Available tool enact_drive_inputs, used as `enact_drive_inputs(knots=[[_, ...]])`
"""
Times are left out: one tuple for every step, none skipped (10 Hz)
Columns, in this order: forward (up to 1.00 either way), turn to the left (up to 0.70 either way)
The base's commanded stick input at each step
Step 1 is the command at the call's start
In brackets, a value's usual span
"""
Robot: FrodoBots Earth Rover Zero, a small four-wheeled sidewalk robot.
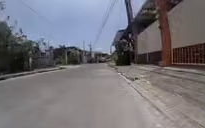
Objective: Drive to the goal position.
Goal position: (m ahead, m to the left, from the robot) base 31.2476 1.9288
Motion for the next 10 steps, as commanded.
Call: enact_drive_inputs(knots=[[1.00,0.00],[1.00,0.00],[1.00,0.00],[1.00,0.00],[1.00,0.00],[1.00,-0.01],[1.00,-0.02],[1.00,-0.02],[1.00,-0.02],[1.00,-0.02]])
